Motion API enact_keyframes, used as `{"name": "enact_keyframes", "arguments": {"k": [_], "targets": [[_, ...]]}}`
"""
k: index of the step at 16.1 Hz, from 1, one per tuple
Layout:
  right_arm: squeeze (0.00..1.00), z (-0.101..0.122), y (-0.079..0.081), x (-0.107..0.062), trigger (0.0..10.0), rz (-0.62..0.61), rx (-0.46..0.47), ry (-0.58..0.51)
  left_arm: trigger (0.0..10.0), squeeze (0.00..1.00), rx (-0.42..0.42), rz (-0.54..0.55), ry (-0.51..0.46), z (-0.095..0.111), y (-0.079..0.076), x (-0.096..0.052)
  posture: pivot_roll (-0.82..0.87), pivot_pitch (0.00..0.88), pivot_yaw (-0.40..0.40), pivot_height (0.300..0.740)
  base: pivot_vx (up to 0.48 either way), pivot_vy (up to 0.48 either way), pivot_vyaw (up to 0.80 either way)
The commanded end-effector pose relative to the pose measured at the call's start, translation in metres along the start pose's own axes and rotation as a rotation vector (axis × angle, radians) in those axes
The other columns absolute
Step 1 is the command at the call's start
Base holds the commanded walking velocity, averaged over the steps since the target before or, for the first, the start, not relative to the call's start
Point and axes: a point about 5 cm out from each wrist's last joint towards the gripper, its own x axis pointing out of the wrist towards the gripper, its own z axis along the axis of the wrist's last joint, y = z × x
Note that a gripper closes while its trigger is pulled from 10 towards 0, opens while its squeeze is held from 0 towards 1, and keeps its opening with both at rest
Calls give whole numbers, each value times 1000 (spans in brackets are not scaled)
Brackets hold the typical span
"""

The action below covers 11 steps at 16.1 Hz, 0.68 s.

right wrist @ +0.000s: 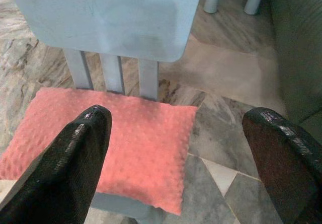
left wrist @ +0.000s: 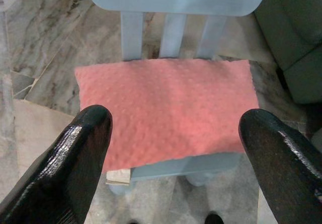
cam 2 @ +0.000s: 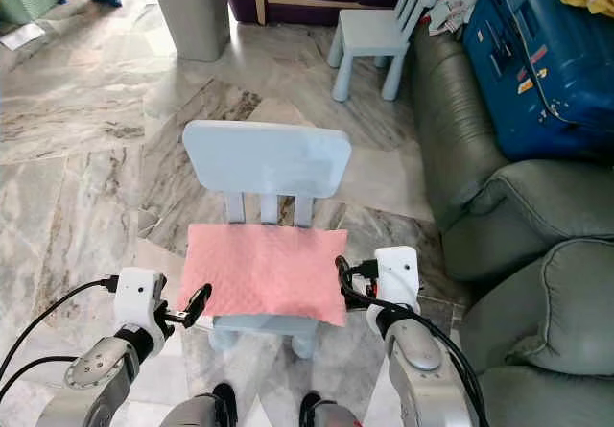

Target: Move the pillow to the sofa

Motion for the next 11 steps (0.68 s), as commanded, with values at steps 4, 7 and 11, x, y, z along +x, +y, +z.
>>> {"name": "enact_keyframes", "arguments": {"k": [4,7,11], "targets": [[0,1,0,-1,10000,1,5,0,10000,0,7,-1,19,-2,-1,-2,-18,249,-27,740,0,0,0],[0,2,2,0,10000,2,4,1,10000,0,4,1,20,-2,-2,-2,-17,253,-26,740,0,0,0],[0,4,-2,3,10000,-4,-4,-5,10000,0,1,2,25,-4,-4,-3,-21,258,-29,716,0,0,0]]}}
